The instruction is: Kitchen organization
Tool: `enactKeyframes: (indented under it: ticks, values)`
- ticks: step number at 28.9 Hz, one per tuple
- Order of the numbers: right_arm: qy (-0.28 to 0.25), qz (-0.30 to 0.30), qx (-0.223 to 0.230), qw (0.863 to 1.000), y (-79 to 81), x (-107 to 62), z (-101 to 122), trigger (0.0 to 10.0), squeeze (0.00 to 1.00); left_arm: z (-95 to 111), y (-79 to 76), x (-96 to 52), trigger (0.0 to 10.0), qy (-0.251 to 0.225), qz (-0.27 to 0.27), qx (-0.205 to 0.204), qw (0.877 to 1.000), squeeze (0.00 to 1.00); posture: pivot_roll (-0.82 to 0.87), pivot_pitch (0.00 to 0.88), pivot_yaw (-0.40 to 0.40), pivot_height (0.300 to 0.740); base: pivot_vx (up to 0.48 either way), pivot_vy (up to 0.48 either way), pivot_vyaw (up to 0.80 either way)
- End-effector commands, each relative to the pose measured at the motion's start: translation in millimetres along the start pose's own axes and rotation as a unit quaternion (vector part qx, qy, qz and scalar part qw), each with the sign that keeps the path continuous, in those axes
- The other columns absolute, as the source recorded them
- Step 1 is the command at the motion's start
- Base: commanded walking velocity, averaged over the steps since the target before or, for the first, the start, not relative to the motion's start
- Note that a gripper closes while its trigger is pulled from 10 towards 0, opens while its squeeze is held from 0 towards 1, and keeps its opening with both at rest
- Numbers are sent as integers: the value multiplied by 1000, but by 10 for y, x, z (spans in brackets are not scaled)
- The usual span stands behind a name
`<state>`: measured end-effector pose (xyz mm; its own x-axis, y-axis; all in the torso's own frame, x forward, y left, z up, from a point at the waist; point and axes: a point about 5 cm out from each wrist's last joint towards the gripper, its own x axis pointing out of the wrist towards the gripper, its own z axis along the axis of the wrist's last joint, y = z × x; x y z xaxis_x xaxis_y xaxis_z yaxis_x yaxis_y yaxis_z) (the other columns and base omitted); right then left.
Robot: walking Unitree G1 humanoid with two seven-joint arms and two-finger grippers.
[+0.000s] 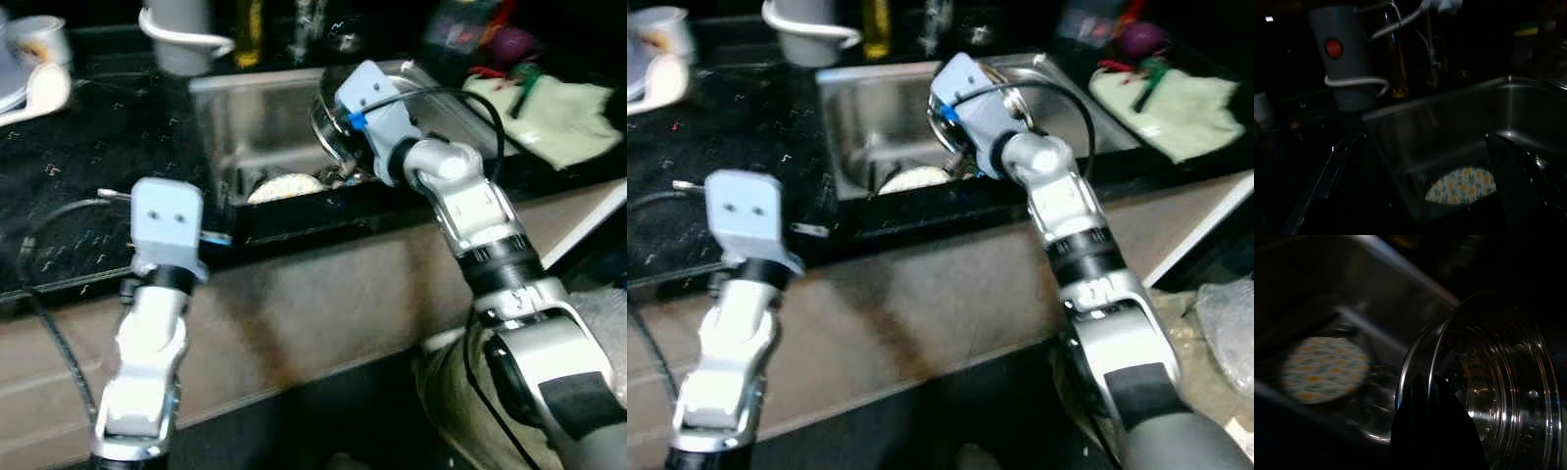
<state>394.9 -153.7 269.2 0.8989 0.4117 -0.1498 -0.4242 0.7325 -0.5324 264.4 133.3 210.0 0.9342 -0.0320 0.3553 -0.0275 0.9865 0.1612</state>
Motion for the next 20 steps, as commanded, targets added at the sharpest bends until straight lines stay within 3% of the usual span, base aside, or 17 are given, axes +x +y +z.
enactKeyframes:
  ticks: [1,20]
  values:
    - [-27,10,-9,1000,73,47,164,10000,0,-30,51,-32,10000,9,8,7,1000,0,55,27,-80,732,307,0,0]
    - [-12,35,-13,999,143,53,116,10000,0,-23,42,-37,10000,10,6,6,1000,0,54,33,-79,732,306,0,0]
